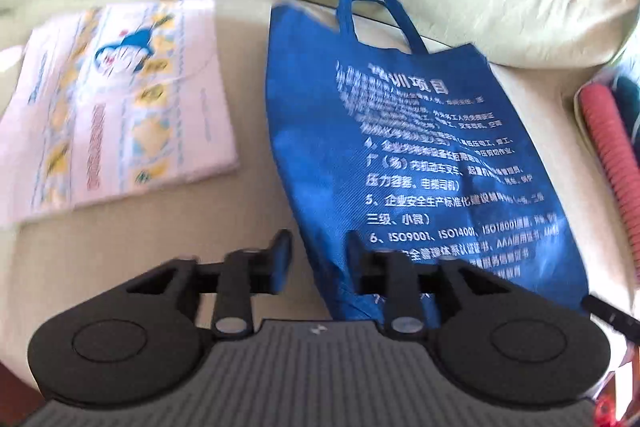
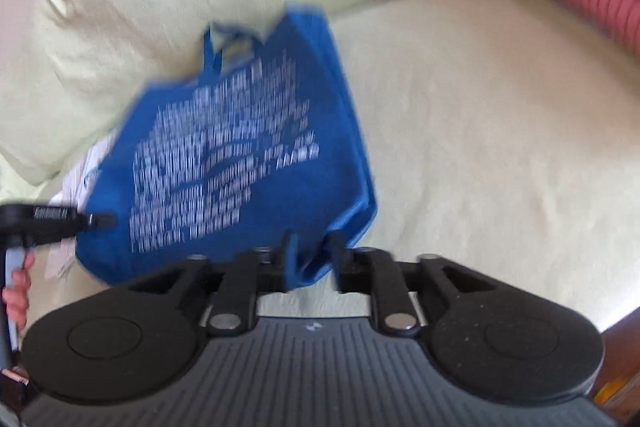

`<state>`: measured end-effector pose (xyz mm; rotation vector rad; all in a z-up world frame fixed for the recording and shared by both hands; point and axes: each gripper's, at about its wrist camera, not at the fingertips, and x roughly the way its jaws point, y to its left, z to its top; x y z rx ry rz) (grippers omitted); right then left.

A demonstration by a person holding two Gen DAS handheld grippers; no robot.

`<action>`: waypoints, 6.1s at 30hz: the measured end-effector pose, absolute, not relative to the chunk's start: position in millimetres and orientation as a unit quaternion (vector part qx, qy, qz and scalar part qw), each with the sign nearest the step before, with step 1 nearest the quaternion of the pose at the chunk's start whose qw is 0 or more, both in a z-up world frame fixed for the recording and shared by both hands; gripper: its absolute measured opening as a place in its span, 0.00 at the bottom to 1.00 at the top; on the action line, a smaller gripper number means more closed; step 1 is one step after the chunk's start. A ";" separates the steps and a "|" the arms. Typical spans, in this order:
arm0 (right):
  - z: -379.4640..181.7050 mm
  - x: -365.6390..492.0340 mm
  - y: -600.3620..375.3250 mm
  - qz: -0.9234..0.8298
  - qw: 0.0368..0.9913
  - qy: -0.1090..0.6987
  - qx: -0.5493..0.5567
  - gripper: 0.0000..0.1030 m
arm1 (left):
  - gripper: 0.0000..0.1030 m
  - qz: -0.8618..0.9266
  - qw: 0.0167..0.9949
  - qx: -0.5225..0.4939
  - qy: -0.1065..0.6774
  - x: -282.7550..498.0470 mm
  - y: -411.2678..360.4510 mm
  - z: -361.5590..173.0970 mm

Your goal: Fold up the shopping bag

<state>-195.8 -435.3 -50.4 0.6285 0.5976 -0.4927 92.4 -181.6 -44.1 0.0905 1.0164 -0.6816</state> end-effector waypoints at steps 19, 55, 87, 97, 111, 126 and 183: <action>-81.9 -199.2 -439.6 -0.262 0.854 0.322 0.315 0.12 | 0.28 -0.327 0.805 0.056 0.492 41.4 -183.8 -53.6; 22.1 -267.3 -324.0 -0.279 0.910 0.247 0.183 0.85 | 0.70 -0.305 0.879 0.136 0.340 -116.5 -141.6 48.9; 22.1 -226.1 -317.1 -0.359 0.878 0.296 0.111 0.98 | 0.86 -0.334 0.857 0.095 0.382 -77.6 -146.2 22.3; -4.8 -216.1 -348.2 -0.337 0.874 0.316 0.150 0.98 | 0.89 -0.312 0.849 0.063 0.422 -49.4 -163.5 -4.1; -41.1 -183.7 -391.7 -0.234 0.913 0.265 0.204 0.21 | 0.89 -0.248 0.844 -0.069 0.470 17.2 -158.6 -43.0; -79.6 -167.8 -410.9 -0.219 0.902 0.303 0.216 0.32 | 0.09 -0.294 0.864 0.003 0.409 44.6 -193.3 -70.1; -85.4 -158.7 -499.0 -0.216 0.864 0.272 0.364 0.07 | 0.09 -0.539 0.735 0.343 0.227 -59.9 -304.9 -50.1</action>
